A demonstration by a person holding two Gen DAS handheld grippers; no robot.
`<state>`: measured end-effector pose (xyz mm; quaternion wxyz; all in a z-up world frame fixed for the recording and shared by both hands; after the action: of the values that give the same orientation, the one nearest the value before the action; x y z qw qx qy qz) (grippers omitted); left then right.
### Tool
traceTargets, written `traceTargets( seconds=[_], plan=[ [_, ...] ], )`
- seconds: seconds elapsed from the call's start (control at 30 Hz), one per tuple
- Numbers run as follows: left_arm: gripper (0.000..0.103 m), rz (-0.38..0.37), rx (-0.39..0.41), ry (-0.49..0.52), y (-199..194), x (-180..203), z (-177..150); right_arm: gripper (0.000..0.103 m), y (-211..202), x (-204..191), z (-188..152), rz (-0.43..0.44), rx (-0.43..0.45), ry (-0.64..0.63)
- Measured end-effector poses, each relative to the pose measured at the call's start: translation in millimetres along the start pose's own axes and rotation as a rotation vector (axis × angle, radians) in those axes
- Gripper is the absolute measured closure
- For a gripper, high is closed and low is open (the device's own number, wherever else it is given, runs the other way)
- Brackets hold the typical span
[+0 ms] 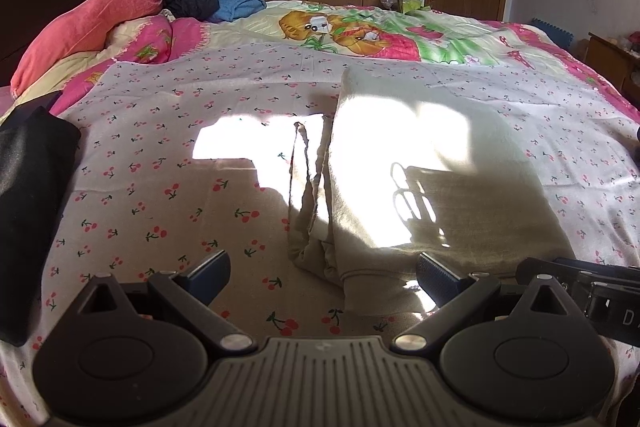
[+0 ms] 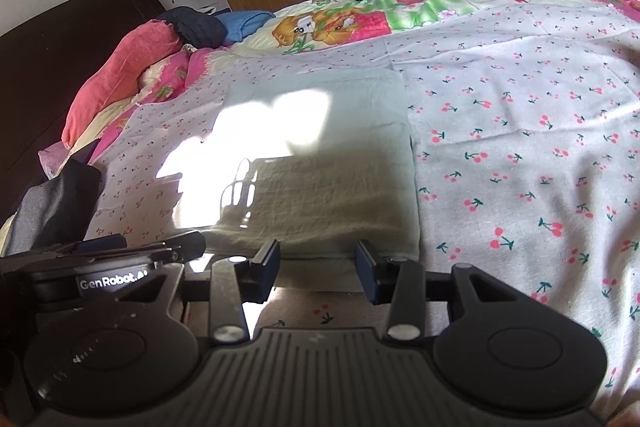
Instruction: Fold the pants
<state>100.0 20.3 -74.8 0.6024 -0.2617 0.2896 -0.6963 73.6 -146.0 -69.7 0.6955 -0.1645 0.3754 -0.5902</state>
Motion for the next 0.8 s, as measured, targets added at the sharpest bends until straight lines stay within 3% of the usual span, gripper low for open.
traceTargets(
  seconds=[0.8],
  plan=[
    [0.0, 0.019, 0.027, 0.068, -4.2, 10.3, -0.7, 0.06, -3.5, 3.1, -1.8, -0.021, 0.003, 0.002]
  ],
)
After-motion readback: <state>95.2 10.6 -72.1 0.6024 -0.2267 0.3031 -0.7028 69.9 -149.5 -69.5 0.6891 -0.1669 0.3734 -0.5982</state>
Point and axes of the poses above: each gripper's, at about its wrist camera, not at the fingertips, and y roughly the way its jaws point, x to its right, z to its top, the point moved 9 cm from there along y, roughly the way its jaws point, and after that the axes turned 4 degrees about -x, right-handed, at the moved point
